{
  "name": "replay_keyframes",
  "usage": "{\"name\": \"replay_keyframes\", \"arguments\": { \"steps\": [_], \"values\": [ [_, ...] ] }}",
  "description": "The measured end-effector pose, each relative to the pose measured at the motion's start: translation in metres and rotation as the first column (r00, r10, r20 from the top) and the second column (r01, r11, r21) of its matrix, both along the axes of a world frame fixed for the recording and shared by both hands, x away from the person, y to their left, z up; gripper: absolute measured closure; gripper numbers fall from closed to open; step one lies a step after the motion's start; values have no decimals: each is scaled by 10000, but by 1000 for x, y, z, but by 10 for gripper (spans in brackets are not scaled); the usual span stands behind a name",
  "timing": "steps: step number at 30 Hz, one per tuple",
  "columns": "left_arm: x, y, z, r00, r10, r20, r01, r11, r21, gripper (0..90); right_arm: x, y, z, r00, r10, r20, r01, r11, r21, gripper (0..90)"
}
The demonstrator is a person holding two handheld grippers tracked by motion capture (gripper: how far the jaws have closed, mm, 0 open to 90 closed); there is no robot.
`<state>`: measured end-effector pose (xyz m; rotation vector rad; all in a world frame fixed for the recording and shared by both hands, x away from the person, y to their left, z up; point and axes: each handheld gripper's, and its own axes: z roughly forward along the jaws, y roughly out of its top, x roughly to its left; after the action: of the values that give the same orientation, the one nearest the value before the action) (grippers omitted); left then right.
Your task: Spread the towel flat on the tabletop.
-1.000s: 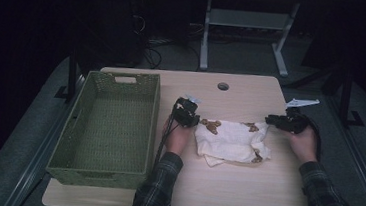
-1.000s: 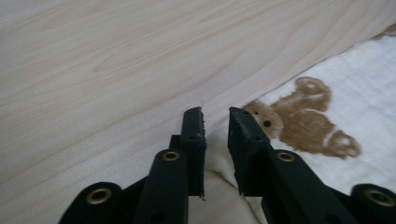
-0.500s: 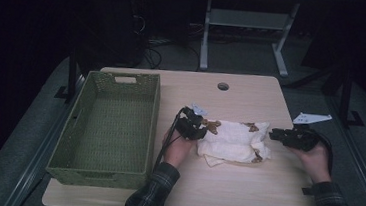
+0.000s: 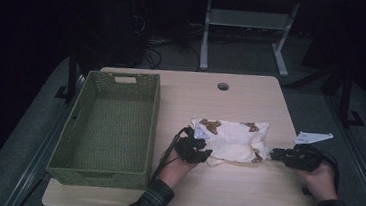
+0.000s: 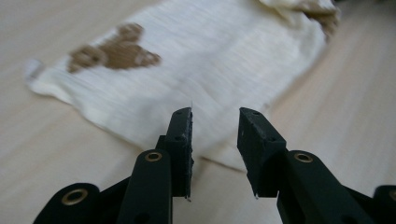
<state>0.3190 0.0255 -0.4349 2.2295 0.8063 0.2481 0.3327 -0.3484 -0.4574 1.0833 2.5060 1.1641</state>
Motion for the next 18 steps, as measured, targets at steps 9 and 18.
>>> {"name": "replay_keyframes", "arguments": {
  "steps": [9,18],
  "values": [
    [-7,-12,-15,9959,-796,-422,807,9964,257,652,-7,-1,-3,9999,110,-115,-111,9999,-44,720],
    [-4,-23,-25,9933,-1115,-318,1141,9883,1012,681,1,12,-10,9994,203,-292,-222,9976,-659,743]
  ]
}}
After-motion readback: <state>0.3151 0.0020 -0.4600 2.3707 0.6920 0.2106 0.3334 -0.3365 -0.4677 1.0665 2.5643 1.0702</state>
